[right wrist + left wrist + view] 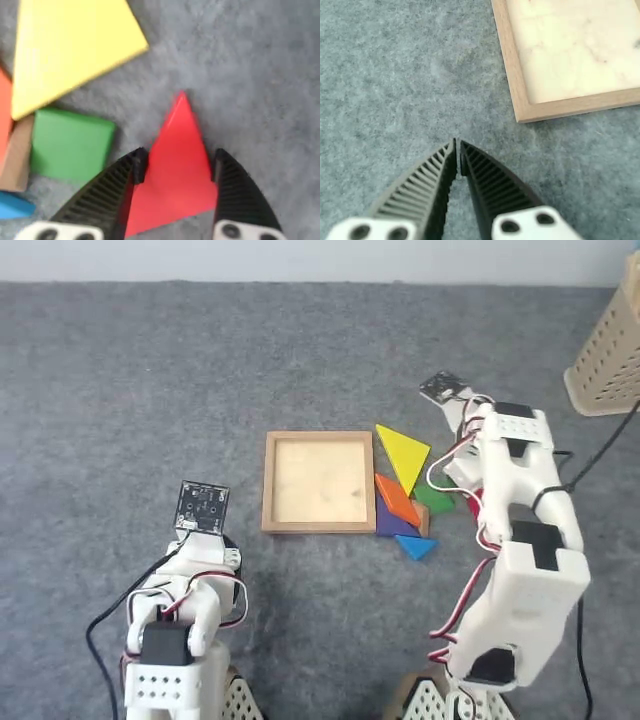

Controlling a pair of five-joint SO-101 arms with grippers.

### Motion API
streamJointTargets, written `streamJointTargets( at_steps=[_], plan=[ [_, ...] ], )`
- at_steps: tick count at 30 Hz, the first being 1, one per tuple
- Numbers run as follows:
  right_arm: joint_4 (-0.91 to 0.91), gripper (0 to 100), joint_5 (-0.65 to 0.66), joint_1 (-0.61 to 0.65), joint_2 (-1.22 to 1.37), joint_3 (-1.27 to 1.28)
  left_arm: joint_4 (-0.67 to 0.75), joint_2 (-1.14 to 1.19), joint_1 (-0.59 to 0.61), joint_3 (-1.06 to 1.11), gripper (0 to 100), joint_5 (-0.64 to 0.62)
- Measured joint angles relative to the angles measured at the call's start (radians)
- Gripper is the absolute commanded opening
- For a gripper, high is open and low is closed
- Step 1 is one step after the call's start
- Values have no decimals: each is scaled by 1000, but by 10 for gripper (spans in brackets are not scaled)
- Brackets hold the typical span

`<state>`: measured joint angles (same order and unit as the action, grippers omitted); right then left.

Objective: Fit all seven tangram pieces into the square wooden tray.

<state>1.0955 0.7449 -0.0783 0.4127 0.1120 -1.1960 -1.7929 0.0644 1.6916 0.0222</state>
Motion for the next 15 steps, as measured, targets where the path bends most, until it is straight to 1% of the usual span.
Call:
streamJointTargets(
  at_steps=[10, 15],
  plan=[
    [132, 148, -170, -95, -84, 5, 0, 0, 0, 0, 11, 0],
    [176, 148, -180, -173, -147, 5, 0, 0, 0, 0, 11, 0]
  ],
)
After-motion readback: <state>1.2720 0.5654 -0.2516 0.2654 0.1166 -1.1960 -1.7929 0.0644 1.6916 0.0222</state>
